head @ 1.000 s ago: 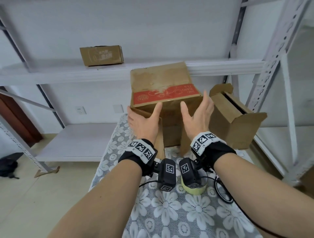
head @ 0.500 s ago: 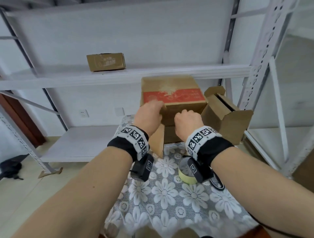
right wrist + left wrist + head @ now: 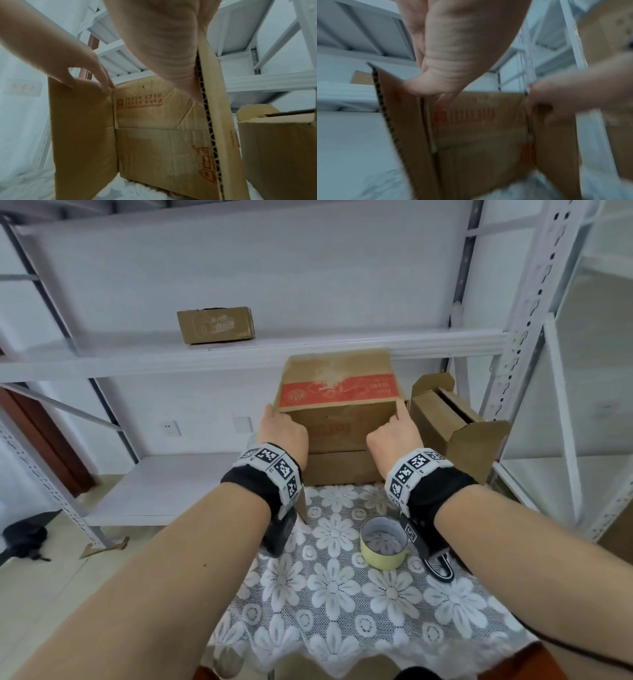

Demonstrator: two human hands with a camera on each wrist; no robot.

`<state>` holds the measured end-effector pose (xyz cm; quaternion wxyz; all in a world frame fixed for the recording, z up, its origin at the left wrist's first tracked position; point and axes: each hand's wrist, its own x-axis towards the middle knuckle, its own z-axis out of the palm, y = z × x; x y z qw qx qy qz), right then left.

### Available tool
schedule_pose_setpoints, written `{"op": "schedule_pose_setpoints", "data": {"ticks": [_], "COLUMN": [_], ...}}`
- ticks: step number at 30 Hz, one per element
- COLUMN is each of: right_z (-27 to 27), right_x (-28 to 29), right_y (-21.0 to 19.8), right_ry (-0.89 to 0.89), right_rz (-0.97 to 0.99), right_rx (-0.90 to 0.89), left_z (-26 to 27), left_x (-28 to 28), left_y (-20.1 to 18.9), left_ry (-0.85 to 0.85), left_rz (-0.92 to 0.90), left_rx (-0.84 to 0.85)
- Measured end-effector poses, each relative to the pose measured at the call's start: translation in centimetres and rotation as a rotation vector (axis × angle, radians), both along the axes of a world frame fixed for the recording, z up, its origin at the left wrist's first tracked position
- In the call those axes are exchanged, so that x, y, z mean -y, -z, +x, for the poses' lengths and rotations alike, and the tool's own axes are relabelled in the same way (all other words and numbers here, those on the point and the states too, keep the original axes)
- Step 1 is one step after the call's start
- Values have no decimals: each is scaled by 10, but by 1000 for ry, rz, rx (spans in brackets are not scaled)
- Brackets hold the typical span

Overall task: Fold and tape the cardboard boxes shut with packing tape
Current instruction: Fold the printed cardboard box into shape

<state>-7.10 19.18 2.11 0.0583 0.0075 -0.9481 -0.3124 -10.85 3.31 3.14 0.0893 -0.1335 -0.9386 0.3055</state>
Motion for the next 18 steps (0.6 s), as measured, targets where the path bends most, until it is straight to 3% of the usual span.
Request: {"op": "schedule_pose_setpoints", "data": {"ticks": [4, 10, 18], "right_z": [3, 9, 3], "right_x": [6, 16, -12], "right_y": [0, 6, 18], "right_ry": [47, 37, -47], "right_rz": [-30, -11, 96], "right_rx": [102, 192, 111], "left_z": [2, -3, -16], "left_x": [-5, -19, -28], "left_y": [35, 82, 113], "left_ry": [28, -71, -155], "left_rz": [106, 502, 498], "left_rx": [140, 177, 113]}}
